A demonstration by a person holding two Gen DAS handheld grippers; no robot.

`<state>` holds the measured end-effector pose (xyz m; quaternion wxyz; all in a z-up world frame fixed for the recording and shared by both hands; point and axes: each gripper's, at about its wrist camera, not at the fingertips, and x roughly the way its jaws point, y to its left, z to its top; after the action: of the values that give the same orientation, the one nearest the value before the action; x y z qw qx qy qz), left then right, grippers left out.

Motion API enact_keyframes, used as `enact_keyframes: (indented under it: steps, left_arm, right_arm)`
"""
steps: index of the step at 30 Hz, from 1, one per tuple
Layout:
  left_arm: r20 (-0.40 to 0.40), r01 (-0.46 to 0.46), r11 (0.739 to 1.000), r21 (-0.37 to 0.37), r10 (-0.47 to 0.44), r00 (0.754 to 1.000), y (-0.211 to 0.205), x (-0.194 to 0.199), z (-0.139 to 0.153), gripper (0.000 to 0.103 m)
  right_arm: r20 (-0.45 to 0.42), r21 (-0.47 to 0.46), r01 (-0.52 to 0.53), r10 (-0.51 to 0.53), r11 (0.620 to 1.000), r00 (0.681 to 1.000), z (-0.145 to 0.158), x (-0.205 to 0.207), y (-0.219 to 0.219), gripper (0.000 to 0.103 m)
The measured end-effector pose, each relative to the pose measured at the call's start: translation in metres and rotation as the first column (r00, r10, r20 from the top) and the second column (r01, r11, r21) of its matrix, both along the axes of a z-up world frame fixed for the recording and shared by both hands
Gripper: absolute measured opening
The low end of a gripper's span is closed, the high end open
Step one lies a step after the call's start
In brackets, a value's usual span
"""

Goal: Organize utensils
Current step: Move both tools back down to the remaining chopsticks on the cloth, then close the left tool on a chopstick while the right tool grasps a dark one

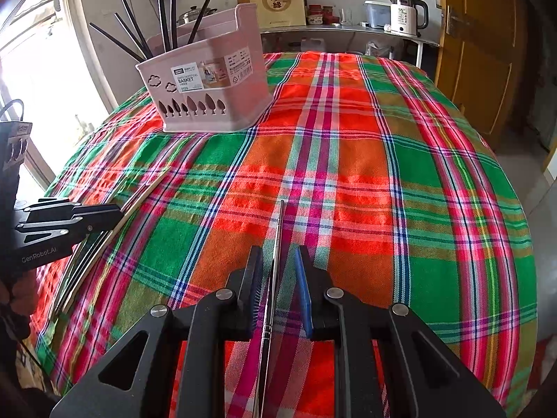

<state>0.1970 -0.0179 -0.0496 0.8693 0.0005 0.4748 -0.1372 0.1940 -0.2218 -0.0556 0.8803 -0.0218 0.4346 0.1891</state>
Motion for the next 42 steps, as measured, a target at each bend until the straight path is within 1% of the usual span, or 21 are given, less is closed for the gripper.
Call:
enact_keyframes:
  steps: [6,11,13,16,23,25,27,30,35,39,42]
  left_arm:
    - [-0.004,0.006,1.000,0.005,-0.006,1.000,-0.002,0.003,-0.001,0.010]
    - [-0.003,0.015,0.999,0.042,-0.015,1.000,-0.007,0.005,-0.001,0.009]
    - [0.000,0.024,0.998,0.065,-0.024,1.000,-0.011,0.006,-0.001,0.008]
    - [-0.002,0.038,0.996,0.079,-0.038,0.999,-0.012,0.009,-0.001,0.005]
    - [-0.024,0.075,0.993,0.087,-0.073,0.997,-0.015,0.016,-0.001,0.005]
    - [-0.026,0.088,0.992,0.094,-0.086,0.996,-0.016,0.018,-0.001,0.005]
    - [-0.025,0.102,0.990,0.099,-0.100,0.995,-0.018,0.021,0.000,0.005]
    - [-0.032,0.108,0.991,0.084,-0.106,0.994,-0.018,0.028,0.000,0.005]
    - [-0.016,0.107,0.990,0.097,-0.105,0.994,-0.021,0.029,0.000,0.005]
    - [-0.023,0.099,0.994,0.045,-0.098,0.995,-0.014,0.028,0.004,0.004]
    - [0.008,0.092,0.996,0.013,-0.092,0.996,-0.007,0.024,0.016,0.004]
  right_arm:
    - [-0.003,-0.064,-0.026,0.026,0.998,1.000,0.001,0.007,0.010,0.019]
    - [-0.022,-0.074,-0.027,0.025,0.997,0.999,0.001,0.014,0.013,0.019]
    - [-0.023,-0.091,-0.025,0.023,0.996,0.999,0.001,0.015,0.014,0.015]
    - [-0.032,-0.090,-0.023,0.020,0.996,0.999,0.002,0.019,0.014,0.009]
    - [-0.084,-0.111,-0.069,0.060,0.991,0.995,0.004,0.029,0.018,0.009]
    - [-0.080,-0.115,-0.078,0.069,0.990,0.994,0.004,0.029,0.019,0.009]
    - [-0.081,-0.097,-0.076,0.068,0.992,0.994,0.004,0.030,0.018,0.007]
    - [-0.085,-0.078,-0.067,0.060,0.995,0.995,0.003,0.034,0.016,0.005]
    - [-0.079,-0.074,-0.065,0.059,0.995,0.995,0.004,0.034,0.018,0.004]
    - [-0.064,-0.051,-0.065,0.061,0.997,0.996,0.009,0.030,0.017,0.004]
    - [-0.027,-0.032,-0.064,0.063,0.997,0.998,0.021,0.025,0.017,0.004]
